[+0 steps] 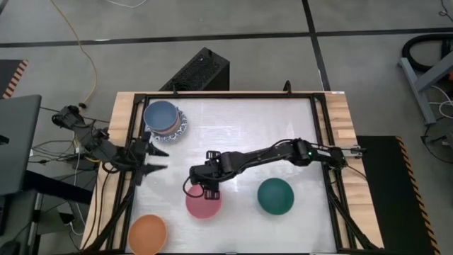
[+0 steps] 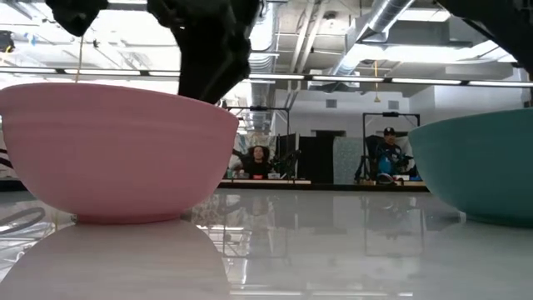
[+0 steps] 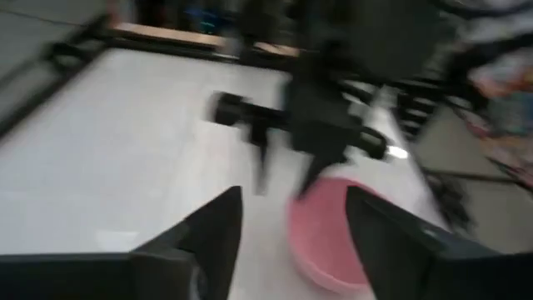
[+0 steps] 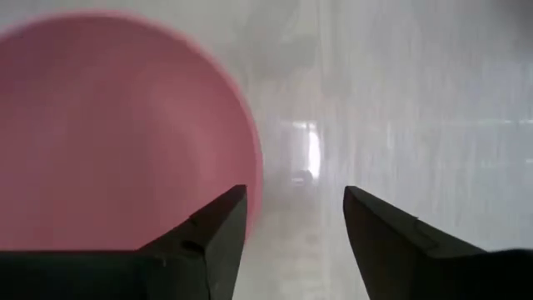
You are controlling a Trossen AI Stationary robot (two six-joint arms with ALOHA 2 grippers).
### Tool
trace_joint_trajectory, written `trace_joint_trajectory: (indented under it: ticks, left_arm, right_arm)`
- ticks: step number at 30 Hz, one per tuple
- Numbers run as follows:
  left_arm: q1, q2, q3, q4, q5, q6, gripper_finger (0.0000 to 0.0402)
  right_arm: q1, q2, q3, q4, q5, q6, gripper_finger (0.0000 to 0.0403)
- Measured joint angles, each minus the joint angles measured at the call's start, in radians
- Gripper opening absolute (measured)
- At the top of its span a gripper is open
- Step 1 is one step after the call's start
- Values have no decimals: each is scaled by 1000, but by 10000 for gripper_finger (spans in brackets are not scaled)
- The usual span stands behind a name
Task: Nest bowls inside each other
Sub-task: Stack the pink bowl on top of the blue bowl
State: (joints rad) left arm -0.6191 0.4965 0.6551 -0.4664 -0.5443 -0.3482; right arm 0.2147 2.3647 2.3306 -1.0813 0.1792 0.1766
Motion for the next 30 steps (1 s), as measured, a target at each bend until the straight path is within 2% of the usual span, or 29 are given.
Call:
trace_joint_trajectory:
  ticks: [3, 6, 13, 16, 23, 30]
  left_arm:
    - [-15, 0, 0, 0, 66, -6, 249]
    - [-30, -3, 0, -5, 64, -10, 275]
    - [-35, -33, 95, -168, 28, -36, 282]
    - [-35, -45, 136, -215, -8, -53, 280]
    - [-35, -55, 170, -311, -87, -44, 279]
    - [-35, -61, 255, -429, -170, -141, 279]
  right_arm:
    - [-8, 10, 0, 13, -7, 10, 223]
    - [-15, 30, 0, 40, -58, 16, 223]
    - [-21, 90, -1, 22, -111, 36, 214]
    - [-23, 95, -1, 12, -110, 28, 174]
    - [-38, 96, 3, 16, -124, -36, 20]
    - [-84, 79, 9, 33, -100, -38, 10]
